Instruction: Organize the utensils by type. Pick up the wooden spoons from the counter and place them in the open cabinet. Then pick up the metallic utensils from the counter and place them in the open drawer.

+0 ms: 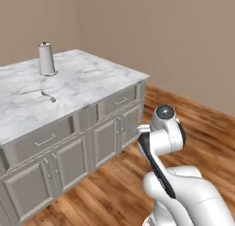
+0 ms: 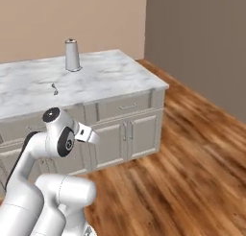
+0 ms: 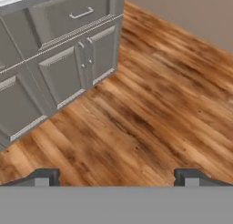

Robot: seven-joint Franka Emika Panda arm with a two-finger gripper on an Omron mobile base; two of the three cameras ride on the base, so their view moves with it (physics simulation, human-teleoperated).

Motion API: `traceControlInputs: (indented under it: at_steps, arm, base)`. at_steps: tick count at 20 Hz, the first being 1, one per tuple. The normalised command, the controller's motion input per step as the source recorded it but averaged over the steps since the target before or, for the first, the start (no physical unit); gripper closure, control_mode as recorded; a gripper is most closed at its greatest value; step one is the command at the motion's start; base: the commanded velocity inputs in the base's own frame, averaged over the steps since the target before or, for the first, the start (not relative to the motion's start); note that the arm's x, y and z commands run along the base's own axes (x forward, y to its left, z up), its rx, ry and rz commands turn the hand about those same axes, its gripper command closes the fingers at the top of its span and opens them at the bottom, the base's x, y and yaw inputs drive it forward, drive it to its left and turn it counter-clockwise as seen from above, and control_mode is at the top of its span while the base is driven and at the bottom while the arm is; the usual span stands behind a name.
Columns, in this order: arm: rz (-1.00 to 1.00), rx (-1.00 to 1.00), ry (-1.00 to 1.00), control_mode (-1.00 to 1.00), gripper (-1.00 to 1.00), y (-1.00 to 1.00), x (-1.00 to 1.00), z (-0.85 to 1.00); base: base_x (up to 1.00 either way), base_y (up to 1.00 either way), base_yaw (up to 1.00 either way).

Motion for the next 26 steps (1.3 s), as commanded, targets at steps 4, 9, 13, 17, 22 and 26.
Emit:
traceControlInputs:
  at_steps: [4,9,13,17,22,26]
  arm:
    - [0.0,0.0,0.0,1.0,-1.0,0.0,0.0,0.0]
    - [0.0,0.0,0.0,1.0,-1.0,0.0,0.0,0.0]
    - [0.0,0.0,0.0,1.0,-1.0,0.0,0.0,0.0]
    - [0.0,0.0,0.0,1.0,-1.0,0.0,0.0,0.0]
    - [0.0,0.0,0.0,1.0,-1.0,0.0,0.0,0.0]
    - [0.0,0.0,0.0,1.0,-1.0,0.0,0.0,0.0]
  base:
    - [0.76,0.03,0.38]
    - [0.94,0.0,0.4]
    - [0.97,-0.01,0.41]
    - [0.82,-0.03,0.41]
    - [0.65,-0.15,0.41]
    - [0.49,-0.36,0.35]
